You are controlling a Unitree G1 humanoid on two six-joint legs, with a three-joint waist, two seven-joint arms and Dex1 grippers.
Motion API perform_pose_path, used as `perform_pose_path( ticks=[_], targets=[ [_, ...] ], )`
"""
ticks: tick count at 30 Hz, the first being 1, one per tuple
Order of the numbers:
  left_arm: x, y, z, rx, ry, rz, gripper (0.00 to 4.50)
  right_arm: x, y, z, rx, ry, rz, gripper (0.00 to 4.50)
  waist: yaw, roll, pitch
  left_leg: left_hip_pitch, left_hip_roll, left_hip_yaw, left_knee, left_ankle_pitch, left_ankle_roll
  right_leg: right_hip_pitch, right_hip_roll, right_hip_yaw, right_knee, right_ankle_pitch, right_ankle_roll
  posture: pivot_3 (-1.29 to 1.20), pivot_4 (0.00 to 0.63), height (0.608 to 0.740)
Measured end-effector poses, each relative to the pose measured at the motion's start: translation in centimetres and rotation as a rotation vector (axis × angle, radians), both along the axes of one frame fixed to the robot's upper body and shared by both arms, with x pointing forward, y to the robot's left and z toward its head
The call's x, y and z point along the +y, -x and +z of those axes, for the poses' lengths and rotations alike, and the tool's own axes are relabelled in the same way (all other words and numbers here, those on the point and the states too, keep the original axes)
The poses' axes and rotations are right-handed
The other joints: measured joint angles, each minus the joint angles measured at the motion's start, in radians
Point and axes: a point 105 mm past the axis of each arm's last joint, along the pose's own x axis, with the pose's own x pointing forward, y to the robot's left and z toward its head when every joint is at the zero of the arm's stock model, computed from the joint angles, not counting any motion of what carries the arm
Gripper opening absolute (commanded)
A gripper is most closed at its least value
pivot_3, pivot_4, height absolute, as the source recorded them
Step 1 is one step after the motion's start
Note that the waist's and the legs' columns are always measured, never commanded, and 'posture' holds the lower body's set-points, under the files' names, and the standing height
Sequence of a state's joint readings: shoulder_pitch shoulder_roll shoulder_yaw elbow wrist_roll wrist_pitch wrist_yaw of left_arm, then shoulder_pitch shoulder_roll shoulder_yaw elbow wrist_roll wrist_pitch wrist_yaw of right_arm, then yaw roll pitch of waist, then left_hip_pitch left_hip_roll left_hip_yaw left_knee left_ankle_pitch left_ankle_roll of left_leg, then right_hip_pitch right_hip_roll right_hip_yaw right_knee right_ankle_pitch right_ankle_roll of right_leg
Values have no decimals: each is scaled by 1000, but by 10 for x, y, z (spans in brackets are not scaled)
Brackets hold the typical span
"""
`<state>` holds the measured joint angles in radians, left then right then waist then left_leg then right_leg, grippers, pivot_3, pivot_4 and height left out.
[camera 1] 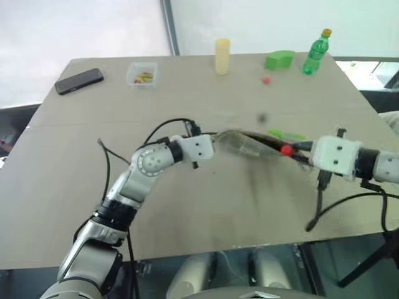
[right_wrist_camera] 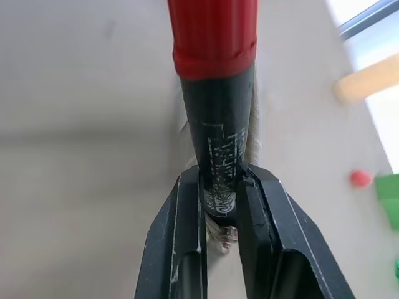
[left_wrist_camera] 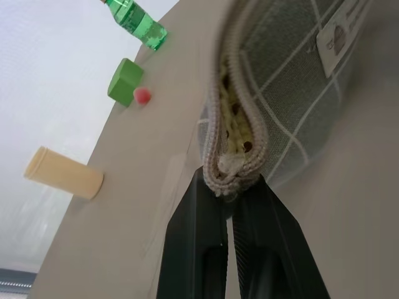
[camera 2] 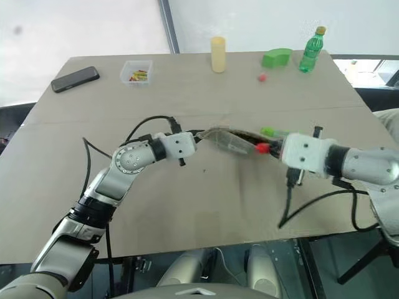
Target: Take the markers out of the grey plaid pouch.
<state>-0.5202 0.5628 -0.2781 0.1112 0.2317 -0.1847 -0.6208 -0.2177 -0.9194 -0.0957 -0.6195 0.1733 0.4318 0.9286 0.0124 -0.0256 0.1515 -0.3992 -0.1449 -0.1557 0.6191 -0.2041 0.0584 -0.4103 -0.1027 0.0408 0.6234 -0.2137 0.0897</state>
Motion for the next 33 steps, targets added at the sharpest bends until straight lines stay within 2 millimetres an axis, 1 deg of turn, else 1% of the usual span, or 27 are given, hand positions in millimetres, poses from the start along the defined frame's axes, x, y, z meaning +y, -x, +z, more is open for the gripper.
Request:
perform_pose_path(
  ticks=[1,2,3,4,6,7,9,10,13,16,19,21,22,23,25,26,27,28,30,32,33],
  targets=[
    [5,-1,-2,-1,4,15,0,1,-3,5,15,-109,-26,225,2,0,0,0,0,-1,0,0,0,0,0,-1,0,0,0,0,150,740],
    [7,-1,-4,1,8,22,0,0,-5,11,14,-177,-51,225,3,0,0,0,0,-1,0,0,0,0,1,-1,0,0,0,0,150,740],
    [13,-1,-8,5,8,37,0,-5,-11,22,15,-296,-101,225,4,0,0,0,-1,-1,0,0,0,0,1,-1,0,0,0,0,150,740],
    [16,-1,-9,7,13,48,0,-11,-14,30,6,-356,-143,225,5,0,0,0,-1,0,1,0,0,0,1,0,0,0,0,0,150,740],
    [24,-2,-11,8,19,73,0,-30,-22,44,2,-467,-243,225,8,0,0,0,-2,-1,1,0,0,0,1,-1,0,0,0,0,150,740],
    [27,-2,-11,9,21,83,0,-38,-25,48,1,-504,-285,225,11,0,0,0,-2,-1,1,0,0,0,0,-1,-1,0,0,0,150,740],
    [34,-3,-10,6,33,105,0,-55,-29,48,37,-567,-369,225,14,0,0,0,-2,-1,1,0,0,0,0,-1,0,0,0,0,150,740],
    [36,-2,-11,7,38,115,0,-61,-31,44,62,-580,-404,225,14,0,0,0,-2,0,0,0,0,0,0,-1,0,0,0,0,150,740],
    [45,-3,-8,-6,57,148,0,-86,-36,15,188,-560,-558,225,14,0,0,-1,-2,0,0,0,0,-1,0,0,0,0,0,0,150,740],
    [46,-2,1,-44,64,155,0,-117,-36,-19,281,-381,-734,225,16,1,0,-1,-3,1,0,0,0,-1,0,0,1,0,0,0,150,740],
    [44,-1,5,-67,62,149,0,-141,-36,-47,335,-199,-853,225,13,1,0,0,-2,2,0,0,0,-1,-1,1,1,0,0,0,150,740],
    [41,1,7,-75,64,137,0,-144,-42,-63,377,-142,-878,225,2,1,0,0,-2,3,0,-1,-1,-1,-1,1,1,0,0,0,150,740],
    [39,2,8,-83,66,125,0,-140,-48,-70,405,-156,-876,225,-4,1,0,1,-1,5,0,-1,-1,0,-1,2,1,0,0,0,150,740],
    [33,7,9,-99,68,89,0,-134,-59,-75,431,-187,-870,225,-10,1,0,1,0,6,0,0,0,0,-1,2,1,0,0,0,150,740],
    [30,11,8,-97,72,67,0,-134,-64,-77,441,-197,-881,225,-13,0,0,1,1,6,0,0,0,0,-1,2,1,0,0,0,150,740],
    [29,16,5,-78,84,51,0,-134,-72,-79,454,-215,-892,225,-16,0,-1,2,1,6,0,1,1,0,0,2,0,0,0,0,150,740],
    [29,17,2,-68,88,48,0,-134,-75,-80,459,-222,-896,225,-18,-1,-1,2,1,6,0,1,1,0,0,2,0,0,0,0,150,740],
    [32,23,-8,-39,90,44,0,-134,-81,-85,471,-228,-901,225,-20,-1,-1,2,0,6,0,1,1,0,0,2,0,0,0,0,150,740],
    [36,31,-19,-14,78,31,0,-137,-86,-91,481,-221,-911,225,-20,-2,-2,2,0,6,0,1,1,-1,0,1,0,0,0,0,150,740],
    [41,35,-23,-8,72,32,0,-137,-89,-93,489,-228,-914,225,-18,-4,-3,2,0,6,1,0,0,0,0,1,0,1,0,0,150,740],
    [45,37,-25,-4,63,36,0,-137,-91,-94,493,-238,-914,704,-18,-5,-4,2,0,6,1,-1,0,0,0,2,0,1,0,0,150,740]
  ],
)
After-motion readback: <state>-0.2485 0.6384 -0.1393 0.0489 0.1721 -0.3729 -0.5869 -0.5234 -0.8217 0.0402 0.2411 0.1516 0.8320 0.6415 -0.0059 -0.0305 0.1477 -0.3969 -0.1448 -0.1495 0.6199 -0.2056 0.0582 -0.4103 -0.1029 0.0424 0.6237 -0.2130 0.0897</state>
